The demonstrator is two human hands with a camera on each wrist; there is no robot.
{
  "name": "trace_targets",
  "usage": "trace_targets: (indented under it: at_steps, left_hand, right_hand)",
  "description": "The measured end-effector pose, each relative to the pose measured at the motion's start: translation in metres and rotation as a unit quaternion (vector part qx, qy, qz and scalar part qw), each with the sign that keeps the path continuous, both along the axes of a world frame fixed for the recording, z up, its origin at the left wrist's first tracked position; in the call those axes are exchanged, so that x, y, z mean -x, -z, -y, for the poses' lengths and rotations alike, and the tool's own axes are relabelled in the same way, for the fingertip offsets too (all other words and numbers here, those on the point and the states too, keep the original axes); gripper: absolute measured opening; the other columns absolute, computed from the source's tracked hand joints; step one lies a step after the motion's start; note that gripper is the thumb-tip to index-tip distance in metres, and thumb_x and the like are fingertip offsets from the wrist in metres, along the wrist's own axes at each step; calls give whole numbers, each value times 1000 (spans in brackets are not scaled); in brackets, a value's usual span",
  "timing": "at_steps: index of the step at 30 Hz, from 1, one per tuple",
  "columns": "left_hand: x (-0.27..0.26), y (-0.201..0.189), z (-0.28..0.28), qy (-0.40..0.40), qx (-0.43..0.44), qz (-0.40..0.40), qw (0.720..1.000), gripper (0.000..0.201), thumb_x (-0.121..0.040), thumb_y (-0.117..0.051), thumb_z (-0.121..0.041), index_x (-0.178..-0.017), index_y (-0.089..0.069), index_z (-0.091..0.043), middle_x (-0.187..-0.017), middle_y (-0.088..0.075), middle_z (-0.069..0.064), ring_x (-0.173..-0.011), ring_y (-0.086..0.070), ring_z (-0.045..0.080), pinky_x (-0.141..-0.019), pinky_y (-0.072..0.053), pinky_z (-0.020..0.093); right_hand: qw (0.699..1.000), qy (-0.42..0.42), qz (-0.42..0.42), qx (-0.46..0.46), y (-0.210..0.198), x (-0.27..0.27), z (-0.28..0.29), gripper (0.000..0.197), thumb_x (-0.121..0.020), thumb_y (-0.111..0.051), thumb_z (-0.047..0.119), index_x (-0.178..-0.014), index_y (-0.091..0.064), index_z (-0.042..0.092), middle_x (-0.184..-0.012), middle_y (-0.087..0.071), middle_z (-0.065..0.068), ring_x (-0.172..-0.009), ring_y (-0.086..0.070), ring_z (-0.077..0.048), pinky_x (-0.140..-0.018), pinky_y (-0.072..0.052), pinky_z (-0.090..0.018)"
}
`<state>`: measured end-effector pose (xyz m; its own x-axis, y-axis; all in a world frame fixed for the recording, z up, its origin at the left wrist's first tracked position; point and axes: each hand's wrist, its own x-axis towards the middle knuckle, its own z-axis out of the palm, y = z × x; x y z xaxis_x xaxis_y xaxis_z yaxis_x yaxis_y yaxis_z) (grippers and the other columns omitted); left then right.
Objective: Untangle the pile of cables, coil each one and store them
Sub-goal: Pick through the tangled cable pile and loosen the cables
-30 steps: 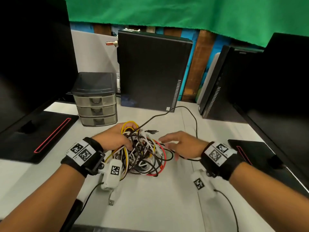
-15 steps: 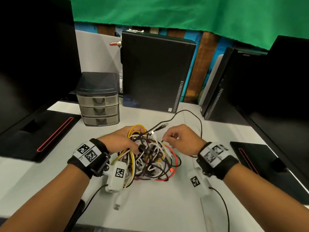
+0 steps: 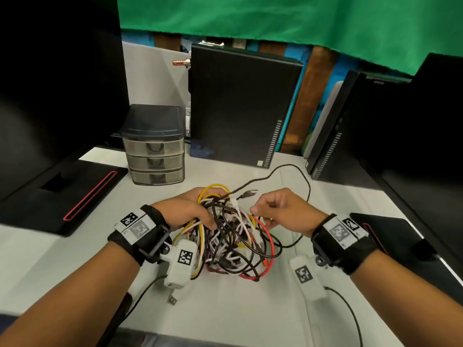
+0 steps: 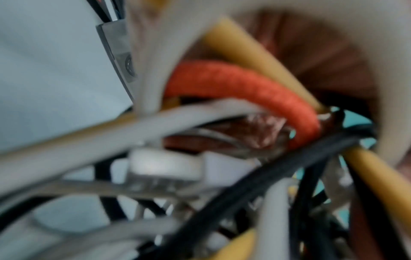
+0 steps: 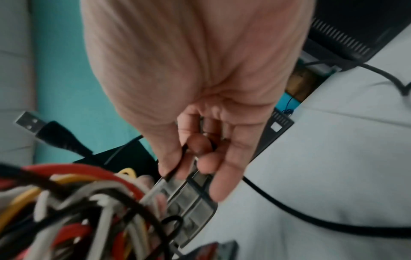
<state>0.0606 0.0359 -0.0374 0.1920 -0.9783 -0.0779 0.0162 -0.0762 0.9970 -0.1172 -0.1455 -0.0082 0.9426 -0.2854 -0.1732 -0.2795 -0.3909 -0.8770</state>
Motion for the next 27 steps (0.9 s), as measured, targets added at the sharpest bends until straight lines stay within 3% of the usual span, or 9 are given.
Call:
trace_targets:
  at_steps: [4, 9, 11, 14, 17, 19, 22, 25, 27]
  left_hand:
    - [-3, -1, 0, -32, 32, -87, 995, 55, -41, -75, 2, -93, -70, -13, -96, -70, 18, -88, -70, 33, -77, -60, 41]
    - [0, 0, 5, -38, 29, -55, 997, 49, -42, -76, -1, -89, -70, -14, -98, -67, 22, -98, -62, 41, -90, -52, 55]
    - [5, 2, 7, -5, -2, -9, 1000, 58, -43, -78, -4, -100, -67, -3, -102, -64, 21, -100, -61, 39, -95, -48, 56]
    - [16, 2, 8, 100, -37, 59, 992, 61, -51, -77, -2, -108, -59, 6, -104, -65, 18, -100, -63, 32, -96, -49, 51]
    - [19, 1, 11, 80, -51, 99, 991, 52, -56, -75, 0, -106, -62, 0, -99, -68, 13, -94, -65, 26, -91, -52, 45]
    - [19, 0, 15, 19, -43, 137, 990, 45, -56, -74, -1, -101, -65, -7, -91, -68, 4, -85, -64, 19, -85, -52, 37]
    - [19, -3, 20, -24, -26, 199, 979, 40, -58, -70, -6, -94, -68, -22, -90, -70, -3, -83, -66, 15, -82, -53, 33]
    - [22, 1, 22, -15, -48, 214, 976, 40, -61, -70, -8, -96, -68, -26, -93, -71, 0, -82, -66, 17, -84, -56, 37]
    - [22, 8, 23, -10, -66, 227, 972, 42, -62, -72, -13, -101, -67, -29, -98, -73, 1, -87, -69, 23, -88, -55, 40]
  right_hand:
    - [999, -15, -24, -26, -6, 18, 17, 16, -95, -66, 27, -91, -79, 20, -82, -51, -13, -72, -51, -16, -68, -55, -24]
    - [998, -24, -8, -54, -9, 33, 24, 13, -92, -67, 21, -90, -80, 19, -80, -67, -2, -73, -59, -11, -70, -56, -27]
    - [996, 62, 63, -19, -7, 25, 24, 18, -95, -65, 13, -85, -79, 17, -76, -65, 0, -70, -55, -10, -66, -56, -26]
    - [963, 217, 156, 44, -7, 14, 34, 17, -96, -65, 14, -85, -77, 17, -78, -66, 6, -67, -56, -6, -60, -55, -23]
    - [964, 221, 76, 127, -5, 18, 53, 17, -96, -64, 21, -85, -77, 24, -80, -69, 6, -70, -63, -11, -61, -55, -25]
    - [956, 198, -18, 218, 1, 24, 59, 16, -96, -64, 24, -85, -74, 28, -91, -72, 8, -80, -68, -14, -73, -58, -31]
    - [917, 242, 13, 317, 4, 24, 46, 12, -96, -64, 30, -104, -72, 28, -110, -67, 10, -94, -63, -13, -88, -53, -34]
    - [915, 138, 121, 358, -1, 13, 21, 20, -99, -59, 30, -115, -71, 26, -116, -62, 14, -107, -55, -7, -93, -44, -25]
    - [948, 7, 63, 311, -6, 5, 6, 25, -102, -55, 31, -122, -69, 26, -123, -63, 15, -117, -52, -3, -100, -39, -21]
